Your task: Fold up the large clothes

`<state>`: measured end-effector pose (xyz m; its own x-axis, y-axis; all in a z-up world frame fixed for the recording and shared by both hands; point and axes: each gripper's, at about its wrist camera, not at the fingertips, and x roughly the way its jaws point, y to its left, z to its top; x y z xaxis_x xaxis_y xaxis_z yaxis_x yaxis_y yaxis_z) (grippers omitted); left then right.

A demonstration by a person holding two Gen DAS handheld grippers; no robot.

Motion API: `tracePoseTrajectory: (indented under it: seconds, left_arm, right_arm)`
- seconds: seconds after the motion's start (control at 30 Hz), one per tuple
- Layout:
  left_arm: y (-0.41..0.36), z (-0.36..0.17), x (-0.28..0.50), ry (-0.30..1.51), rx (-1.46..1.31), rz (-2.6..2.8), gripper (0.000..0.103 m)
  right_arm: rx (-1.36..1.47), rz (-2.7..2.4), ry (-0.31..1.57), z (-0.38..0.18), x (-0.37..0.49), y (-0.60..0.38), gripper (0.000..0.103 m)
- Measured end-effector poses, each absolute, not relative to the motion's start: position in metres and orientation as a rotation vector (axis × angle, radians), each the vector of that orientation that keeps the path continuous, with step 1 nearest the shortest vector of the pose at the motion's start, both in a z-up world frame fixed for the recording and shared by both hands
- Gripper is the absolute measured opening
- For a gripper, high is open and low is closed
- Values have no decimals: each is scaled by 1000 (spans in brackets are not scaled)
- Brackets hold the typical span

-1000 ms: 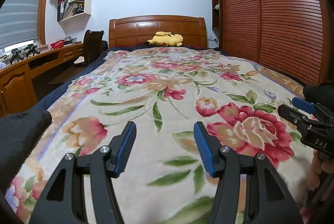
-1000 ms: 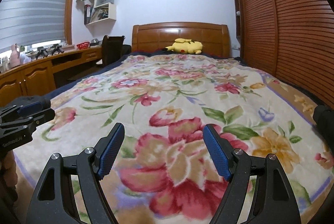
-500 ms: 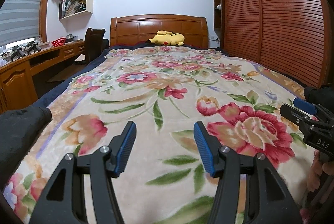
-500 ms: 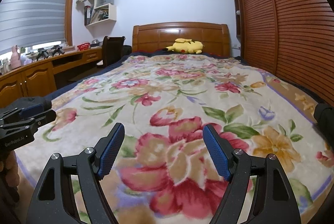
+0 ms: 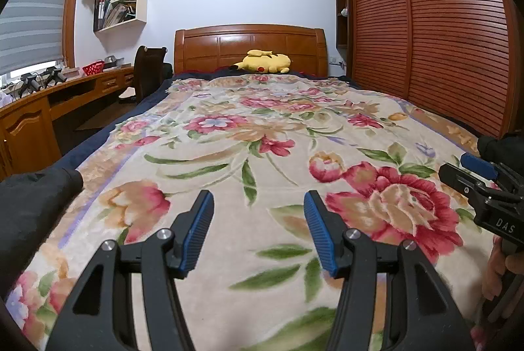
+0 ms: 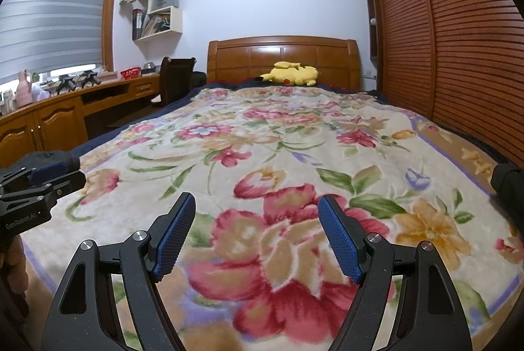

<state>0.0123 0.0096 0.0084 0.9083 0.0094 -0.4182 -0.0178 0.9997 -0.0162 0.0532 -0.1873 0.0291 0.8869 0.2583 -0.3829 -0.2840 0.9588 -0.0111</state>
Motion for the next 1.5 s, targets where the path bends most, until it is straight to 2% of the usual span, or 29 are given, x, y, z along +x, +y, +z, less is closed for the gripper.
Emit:
tracePoseTrajectory:
  seconds: [1.5]
  left_arm:
    - [7, 11, 9, 419, -13, 18, 56]
  right_arm:
    - [-67, 284, 382, 27, 54, -192, 79]
